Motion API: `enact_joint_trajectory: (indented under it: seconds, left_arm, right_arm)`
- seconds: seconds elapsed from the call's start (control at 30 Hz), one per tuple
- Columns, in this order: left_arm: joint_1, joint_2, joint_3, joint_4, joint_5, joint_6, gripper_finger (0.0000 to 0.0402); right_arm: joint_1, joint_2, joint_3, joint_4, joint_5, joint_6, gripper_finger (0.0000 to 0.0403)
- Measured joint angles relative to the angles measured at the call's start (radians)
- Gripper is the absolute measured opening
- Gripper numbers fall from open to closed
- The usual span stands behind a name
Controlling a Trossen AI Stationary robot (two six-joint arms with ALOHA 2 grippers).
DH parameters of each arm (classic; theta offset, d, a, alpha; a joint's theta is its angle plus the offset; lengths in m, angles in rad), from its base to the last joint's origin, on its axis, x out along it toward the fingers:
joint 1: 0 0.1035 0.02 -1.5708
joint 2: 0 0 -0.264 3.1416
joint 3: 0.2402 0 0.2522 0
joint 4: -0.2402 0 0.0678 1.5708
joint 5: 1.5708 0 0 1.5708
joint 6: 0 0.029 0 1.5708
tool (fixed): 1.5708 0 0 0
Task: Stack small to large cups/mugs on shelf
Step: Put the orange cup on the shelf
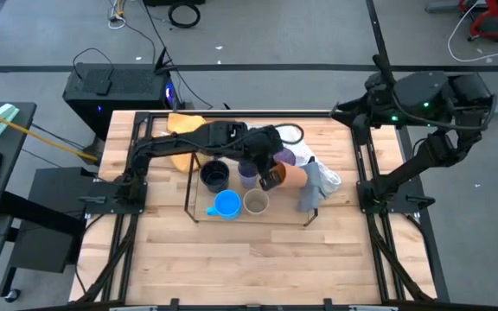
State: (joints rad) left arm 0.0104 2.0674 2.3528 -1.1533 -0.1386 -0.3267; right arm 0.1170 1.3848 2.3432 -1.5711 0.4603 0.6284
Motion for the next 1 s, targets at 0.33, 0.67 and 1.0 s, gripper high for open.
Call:
enact_joint_trajectory:
  seconds: [0.33, 0.67, 1.0]
  left_arm:
    - [0.002, -0.166, 0.002, 0.209, 0.103, -0.002, 0.0010]
    - [0.022, -0.272, 0.002, 0.212, -0.113, 0.040, 0.0010]
    - [0.181, -0.300, 0.003, -0.095, -0.149, 0.019, 0.0010]
  right_arm:
    - [-0.034, 0.007, 0.000, 0.000, 0.003, -0.012, 0.0180]
    - [-0.042, 0.006, 0.000, 0.000, -0.012, -0.024, 0.0179]
    - [-0.042, 0.052, -0.001, 0.000, -0.078, -0.028, 0.0179]
